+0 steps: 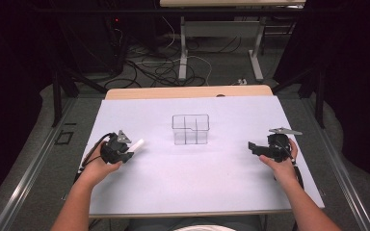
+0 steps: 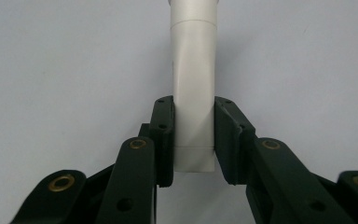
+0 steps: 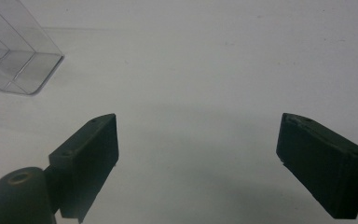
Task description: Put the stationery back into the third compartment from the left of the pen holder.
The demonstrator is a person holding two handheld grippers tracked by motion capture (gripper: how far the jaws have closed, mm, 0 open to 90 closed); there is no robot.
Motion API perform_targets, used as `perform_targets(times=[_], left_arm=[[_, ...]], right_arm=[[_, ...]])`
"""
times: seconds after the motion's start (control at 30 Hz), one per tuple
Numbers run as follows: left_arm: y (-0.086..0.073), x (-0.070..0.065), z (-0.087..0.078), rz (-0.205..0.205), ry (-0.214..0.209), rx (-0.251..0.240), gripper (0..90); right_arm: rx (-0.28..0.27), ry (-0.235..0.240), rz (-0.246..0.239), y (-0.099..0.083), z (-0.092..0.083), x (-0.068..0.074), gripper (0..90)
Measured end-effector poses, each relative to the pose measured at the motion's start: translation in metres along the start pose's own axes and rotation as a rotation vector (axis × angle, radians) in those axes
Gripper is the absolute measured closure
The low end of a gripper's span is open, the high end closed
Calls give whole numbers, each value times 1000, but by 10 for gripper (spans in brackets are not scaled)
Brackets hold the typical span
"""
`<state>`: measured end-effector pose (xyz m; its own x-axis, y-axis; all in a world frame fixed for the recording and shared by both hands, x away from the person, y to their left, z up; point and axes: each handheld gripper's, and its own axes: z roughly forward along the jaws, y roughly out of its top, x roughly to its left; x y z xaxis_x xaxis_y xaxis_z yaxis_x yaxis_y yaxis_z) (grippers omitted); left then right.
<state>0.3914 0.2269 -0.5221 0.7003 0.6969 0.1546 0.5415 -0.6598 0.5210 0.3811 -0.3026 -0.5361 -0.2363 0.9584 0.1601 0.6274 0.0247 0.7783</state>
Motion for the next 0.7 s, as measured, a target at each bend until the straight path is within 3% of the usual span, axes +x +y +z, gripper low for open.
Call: perform_targets(times=[0.1,0.17,0.27,0.3,0.4,0.5,0.63,0.67,0.7], left_arm=[[2,0,-3,-36,-10,-32,707],[5,-2,-7,-83,-10,-70,707],[7,-2,-10,-108,-18,-91,707],[9,-3,-12,-138,-20,-124,707],[11,-4,-16,-168,-33,-152,708],[15,-6,-20,-220,-37,-216,708],[22,-11,-27,-295,-86,-303,708],[23,-12,-28,-309,-116,-315,708],[23,-12,-28,-309,-116,-315,708]], right_arm=[[0,-1,0,0,0,0,123],[0,0,0,0,0,0,123],[-1,1,-3,0,0,0,123],[0,2,4,0,0,1,123],[-2,2,-6,0,0,2,123],[-5,7,-4,1,-1,3,123],[-9,14,-10,1,-1,6,123],[-9,15,-10,1,-1,6,123],[-9,19,-11,2,-2,7,123]])
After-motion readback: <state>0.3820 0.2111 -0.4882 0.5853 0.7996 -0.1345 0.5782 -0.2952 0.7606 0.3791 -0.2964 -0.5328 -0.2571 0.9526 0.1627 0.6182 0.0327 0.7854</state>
